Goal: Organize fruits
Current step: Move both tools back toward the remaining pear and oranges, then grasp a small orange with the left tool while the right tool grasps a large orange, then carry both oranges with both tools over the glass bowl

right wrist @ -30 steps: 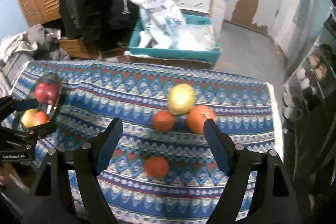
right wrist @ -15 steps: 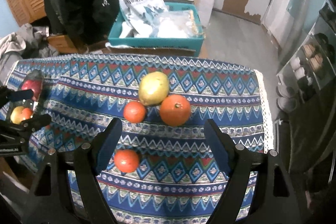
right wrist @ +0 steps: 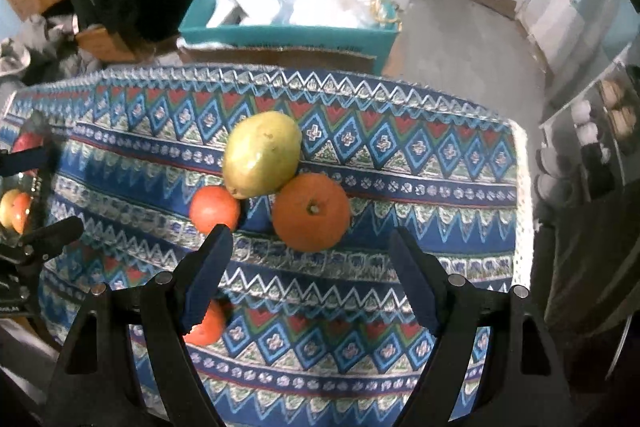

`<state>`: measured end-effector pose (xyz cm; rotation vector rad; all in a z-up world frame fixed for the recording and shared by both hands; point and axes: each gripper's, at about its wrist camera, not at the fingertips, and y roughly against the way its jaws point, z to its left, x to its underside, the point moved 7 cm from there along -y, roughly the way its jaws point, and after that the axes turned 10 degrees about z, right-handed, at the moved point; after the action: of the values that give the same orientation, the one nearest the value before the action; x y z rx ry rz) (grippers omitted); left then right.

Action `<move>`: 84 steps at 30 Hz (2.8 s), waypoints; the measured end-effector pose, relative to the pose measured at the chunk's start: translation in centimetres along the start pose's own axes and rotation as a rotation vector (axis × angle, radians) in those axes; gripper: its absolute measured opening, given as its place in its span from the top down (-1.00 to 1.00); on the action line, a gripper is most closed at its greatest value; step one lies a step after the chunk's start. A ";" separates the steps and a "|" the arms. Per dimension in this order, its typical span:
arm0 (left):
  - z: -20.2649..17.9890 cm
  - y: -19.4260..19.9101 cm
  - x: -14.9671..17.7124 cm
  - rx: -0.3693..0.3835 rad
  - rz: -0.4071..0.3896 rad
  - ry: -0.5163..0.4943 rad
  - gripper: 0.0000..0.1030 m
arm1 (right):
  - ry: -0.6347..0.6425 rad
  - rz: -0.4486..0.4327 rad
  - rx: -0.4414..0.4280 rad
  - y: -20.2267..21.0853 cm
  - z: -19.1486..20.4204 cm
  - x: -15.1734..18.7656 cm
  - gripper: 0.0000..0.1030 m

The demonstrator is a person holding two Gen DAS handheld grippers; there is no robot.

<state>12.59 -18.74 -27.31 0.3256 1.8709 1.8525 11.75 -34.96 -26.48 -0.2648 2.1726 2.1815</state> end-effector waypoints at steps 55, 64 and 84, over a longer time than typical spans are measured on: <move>-7.5 -8.8 -4.2 0.118 0.082 -0.104 -0.54 | -0.177 0.037 -0.139 -4.8 -4.9 3.0 -0.27; -7.6 -9.4 -3.9 0.142 0.078 -0.081 0.08 | -0.168 0.038 -0.143 -5.1 -4.3 2.7 -0.27; -4.7 -3.7 -2.2 0.140 -0.017 -0.036 0.09 | -0.106 -0.073 -0.138 -0.2 -1.5 1.3 -0.27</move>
<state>12.77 -24.09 -30.73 0.3868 1.9768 1.6974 10.63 -36.51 -26.91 -0.2254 1.9305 2.2536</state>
